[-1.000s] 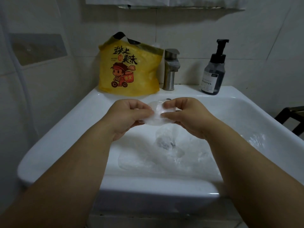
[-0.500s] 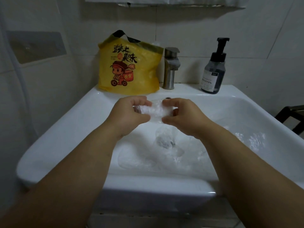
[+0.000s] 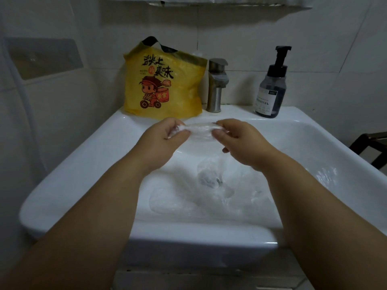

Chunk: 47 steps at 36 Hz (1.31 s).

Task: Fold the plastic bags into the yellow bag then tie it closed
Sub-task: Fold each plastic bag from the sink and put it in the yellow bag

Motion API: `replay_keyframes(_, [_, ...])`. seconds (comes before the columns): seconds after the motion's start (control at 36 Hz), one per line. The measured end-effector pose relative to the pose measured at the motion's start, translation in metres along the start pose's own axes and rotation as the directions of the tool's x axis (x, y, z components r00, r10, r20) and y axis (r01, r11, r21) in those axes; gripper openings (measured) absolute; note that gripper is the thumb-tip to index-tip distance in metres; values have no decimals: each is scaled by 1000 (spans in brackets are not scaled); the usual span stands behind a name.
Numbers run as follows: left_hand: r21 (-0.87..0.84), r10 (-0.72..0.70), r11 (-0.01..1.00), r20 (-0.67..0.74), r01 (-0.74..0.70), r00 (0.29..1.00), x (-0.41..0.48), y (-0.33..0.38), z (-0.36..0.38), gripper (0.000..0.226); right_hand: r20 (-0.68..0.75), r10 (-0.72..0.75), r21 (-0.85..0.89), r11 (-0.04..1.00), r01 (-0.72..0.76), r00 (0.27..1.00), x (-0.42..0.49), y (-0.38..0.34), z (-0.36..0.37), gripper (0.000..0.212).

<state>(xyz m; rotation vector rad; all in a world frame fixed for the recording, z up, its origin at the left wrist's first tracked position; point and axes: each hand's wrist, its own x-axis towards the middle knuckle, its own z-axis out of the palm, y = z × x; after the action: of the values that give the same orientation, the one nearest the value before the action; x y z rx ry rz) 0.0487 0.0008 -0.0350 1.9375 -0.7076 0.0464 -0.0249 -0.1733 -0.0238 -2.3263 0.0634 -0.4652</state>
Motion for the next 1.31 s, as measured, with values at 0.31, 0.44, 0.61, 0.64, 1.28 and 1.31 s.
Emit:
replay_keyframes(0.31, [-585,-195,799,-34,139,980,6,10,-3,12,140,119,432,886,-168,983,-1,-4,-2,17])
replay_keyframes(0.44, [-827,-153,553,21,104,988,11,11,-2,32,120,151,583,790,-193,981,-2,-15,11,18])
replay_keyframes(0.61, [-515,-193,783,332,349,923,0,16,24,44,117,100,658,738,-152,988,-4,-25,32,26])
replay_keyframes(0.64, [-514,-192,789,314,336,930,0,18,27,36,118,102,666,729,-155,988,-4,-26,34,27])
replay_keyframes(1.28, [-471,-254,854,-12,219,967,8,1,-4,10,177,209,553,787,-273,962,0,-12,14,15])
replay_keyframes(1.31, [-419,-242,880,14,226,970,7,0,-5,10,182,218,534,797,-283,959,0,-9,10,14])
